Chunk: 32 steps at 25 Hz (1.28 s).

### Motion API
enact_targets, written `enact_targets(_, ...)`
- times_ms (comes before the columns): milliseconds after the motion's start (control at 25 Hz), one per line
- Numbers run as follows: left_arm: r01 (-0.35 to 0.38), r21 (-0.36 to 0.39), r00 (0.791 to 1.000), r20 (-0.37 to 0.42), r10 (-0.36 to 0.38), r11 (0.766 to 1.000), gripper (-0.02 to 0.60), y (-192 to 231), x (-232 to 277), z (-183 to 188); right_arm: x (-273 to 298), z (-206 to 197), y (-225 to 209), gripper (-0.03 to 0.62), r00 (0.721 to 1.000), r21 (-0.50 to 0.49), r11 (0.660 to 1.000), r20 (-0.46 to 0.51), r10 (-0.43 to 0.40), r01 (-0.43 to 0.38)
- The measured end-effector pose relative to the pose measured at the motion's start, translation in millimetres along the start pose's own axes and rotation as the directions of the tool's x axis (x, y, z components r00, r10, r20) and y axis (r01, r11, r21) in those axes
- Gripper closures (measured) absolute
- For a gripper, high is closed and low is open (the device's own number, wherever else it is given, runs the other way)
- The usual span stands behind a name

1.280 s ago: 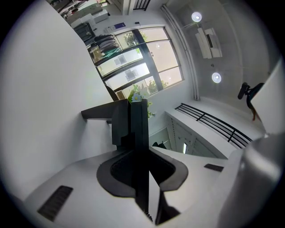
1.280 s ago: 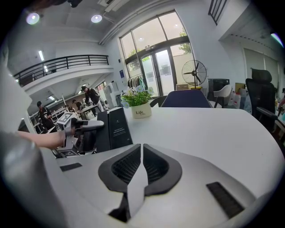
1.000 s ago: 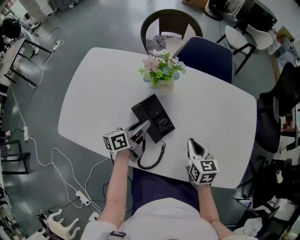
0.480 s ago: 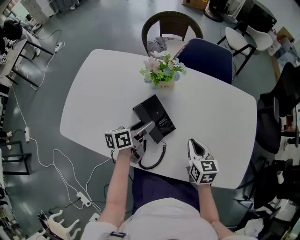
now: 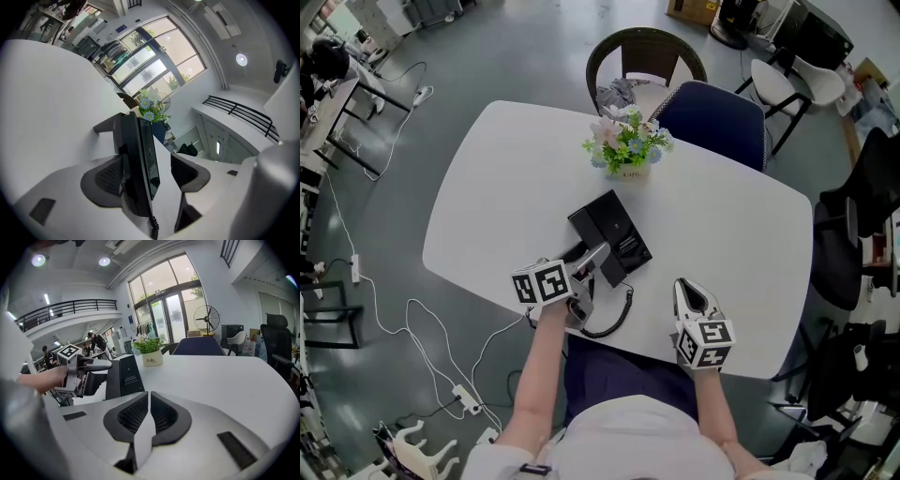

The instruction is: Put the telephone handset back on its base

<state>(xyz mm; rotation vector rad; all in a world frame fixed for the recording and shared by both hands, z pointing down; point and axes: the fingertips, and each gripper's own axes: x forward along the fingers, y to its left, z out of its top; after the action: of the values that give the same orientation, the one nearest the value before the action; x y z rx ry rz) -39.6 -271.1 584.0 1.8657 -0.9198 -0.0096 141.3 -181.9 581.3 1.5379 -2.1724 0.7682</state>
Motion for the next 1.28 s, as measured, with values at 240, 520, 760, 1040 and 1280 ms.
enact_targets(240,-0.029,-0.009,1.000,0.006,0.029,1.000,0.264,2.8,-12.1,-2.4,-0.5,2.1,4.5,0.554,1.000,-0.006,1.000,0.005,0.013,-0.013)
enact_targets(520,-0.037,-0.017,0.999,0.001,0.037,0.999,0.342,8.8,-13.4,-7.0,0.2,1.7,7.9,0.554,1.000,-0.011,1.000,0.010,0.015,-0.014)
enact_targets(760,-0.085,-0.015,0.996,-0.011,0.085,0.996,0.473,19.5,-11.2,-7.9,-1.0,0.4,9.5,0.554,1.000,-0.014,1.000,0.006,0.007,-0.007)
enact_targets(1040,-0.006,-0.057,1.000,0.015,0.007,0.998,0.502,15.7,-8.3,-7.6,-2.9,-2.8,12.1,0.554,1.000,-0.020,1.000,-0.001,0.001,-0.001)
enact_targets(1280,0.103,-0.089,0.990,0.108,-0.093,0.991,0.509,16.3,-12.4,-7.3,-3.2,-5.7,14.3,0.554,1.000,-0.027,1.000,-0.010,0.000,0.000)
